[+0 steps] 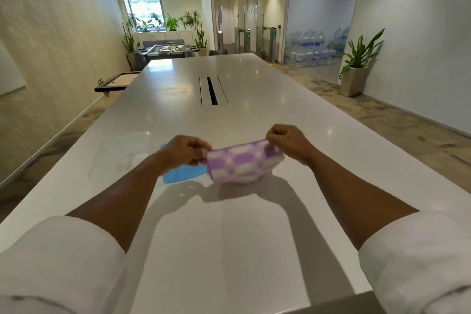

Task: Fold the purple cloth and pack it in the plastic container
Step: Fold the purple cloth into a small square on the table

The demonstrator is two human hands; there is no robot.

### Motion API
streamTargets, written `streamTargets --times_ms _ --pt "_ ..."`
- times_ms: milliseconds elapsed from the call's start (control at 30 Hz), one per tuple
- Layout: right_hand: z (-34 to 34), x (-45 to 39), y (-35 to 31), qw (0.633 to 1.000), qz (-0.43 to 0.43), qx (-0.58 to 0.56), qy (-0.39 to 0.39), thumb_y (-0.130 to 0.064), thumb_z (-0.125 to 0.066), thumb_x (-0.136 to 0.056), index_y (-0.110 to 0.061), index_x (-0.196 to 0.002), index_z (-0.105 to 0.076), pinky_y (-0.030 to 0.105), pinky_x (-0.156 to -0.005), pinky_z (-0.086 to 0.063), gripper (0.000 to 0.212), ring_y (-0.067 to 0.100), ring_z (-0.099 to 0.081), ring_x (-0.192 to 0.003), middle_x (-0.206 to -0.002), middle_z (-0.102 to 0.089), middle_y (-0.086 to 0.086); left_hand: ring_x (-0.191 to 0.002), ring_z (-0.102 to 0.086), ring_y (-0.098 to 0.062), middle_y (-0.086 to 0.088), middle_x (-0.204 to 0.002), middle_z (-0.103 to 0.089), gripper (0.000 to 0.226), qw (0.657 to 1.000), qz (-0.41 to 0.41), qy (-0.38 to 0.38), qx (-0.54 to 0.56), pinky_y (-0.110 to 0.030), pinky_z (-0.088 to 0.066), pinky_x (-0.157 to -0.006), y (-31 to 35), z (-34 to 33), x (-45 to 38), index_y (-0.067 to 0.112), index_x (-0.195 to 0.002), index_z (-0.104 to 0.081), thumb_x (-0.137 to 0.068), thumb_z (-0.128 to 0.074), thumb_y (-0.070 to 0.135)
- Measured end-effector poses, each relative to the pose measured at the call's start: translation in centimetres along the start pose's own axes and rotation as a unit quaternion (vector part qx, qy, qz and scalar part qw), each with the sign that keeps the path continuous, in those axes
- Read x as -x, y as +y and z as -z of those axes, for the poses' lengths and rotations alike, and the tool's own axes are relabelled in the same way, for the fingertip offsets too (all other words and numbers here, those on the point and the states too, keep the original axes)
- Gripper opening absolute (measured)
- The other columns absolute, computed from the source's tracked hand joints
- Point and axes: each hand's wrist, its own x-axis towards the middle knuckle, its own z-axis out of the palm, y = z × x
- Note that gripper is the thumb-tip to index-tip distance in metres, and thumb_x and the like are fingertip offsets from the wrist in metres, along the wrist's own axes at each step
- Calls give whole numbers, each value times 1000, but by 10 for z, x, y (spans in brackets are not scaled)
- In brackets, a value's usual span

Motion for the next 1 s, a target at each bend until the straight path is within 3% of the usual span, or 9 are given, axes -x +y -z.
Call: streamTargets --times_ms 100,167,367,533,633,767,900,933,1000 --pt "0 10 14 971 -132 49 -191 -9 -56 -87 -13 -86 -70 27 -63 -49 15 18 -59 -72 -83 -65 7 -71 -71 -4 -5 -87 -74 20 984 107 -128 -55 -15 -55 -65 -15 -4 3 13 -106 -71 -94 -59 1" --pt "-4 14 23 942 -193 67 -268 -8 -56 -86 -15 -89 -71 31 -68 -52 16 23 -59 -79 -90 -63 9 -78 -73 -6 -3 -89 -76 22 966 150 -186 -95 -17 -55 -70 -23 -10 3 13 -110 -72 -94 -61 3" --pt "-10 22 32 872 -283 80 -390 3 -65 -86 -8 -93 -68 32 -70 -57 14 19 -65 -75 -84 -69 8 -89 -72 -10 -2 -93 -77 21 931 199 -265 -153 -22 -55 -78 -33 -21 4 14 -111 -73 -92 -66 9" --pt "-5 19 27 817 -292 128 -481 -1 -76 -78 -8 -106 -72 27 -79 -53 29 18 -64 -83 -93 -73 5 -90 -71 -7 4 -93 -76 19 916 208 -303 -162 -23 -53 -84 -30 -22 0 17 -108 -72 -92 -65 10" --pt "-8 18 26 838 -302 106 -441 -18 -77 -81 -5 -110 -71 25 -73 -50 32 17 -63 -77 -99 -69 9 -90 -69 -7 6 -92 -75 16 881 228 -363 -200 -24 -50 -88 -29 -27 0 22 -101 -74 -89 -69 12" --pt "-13 12 42 935 -263 92 -221 -32 -75 -84 -1 -97 -70 25 -61 -42 34 19 -58 -75 -89 -66 9 -94 -66 -8 7 -97 -74 17 872 243 -374 -201 -24 -49 -87 -28 -37 -4 23 -103 -73 -87 -72 29" --pt "-21 3 64 967 -218 104 -87 -20 -74 -83 -10 -75 -62 25 -52 -40 18 23 -60 -73 -84 -68 16 -87 -66 -6 9 -92 -74 30 918 217 -266 -200 -22 -48 -79 -31 -43 -13 22 -99 -73 -88 -66 49" --pt "-23 2 68 967 -217 114 -66 -18 -75 -81 -10 -80 -61 26 -55 -44 16 23 -61 -76 -88 -67 14 -86 -66 -7 8 -92 -73 31 934 204 -218 -196 -22 -48 -76 -35 -44 -17 20 -99 -72 -89 -65 49" --pt "-25 2 72 962 -223 152 -53 -18 -75 -78 -7 -103 -59 34 -71 -53 32 26 -62 -93 -101 -62 12 -84 -65 -10 3 -94 -71 35 959 185 -133 -171 -21 -49 -72 -43 -47 -26 14 -106 -69 -91 -64 45"
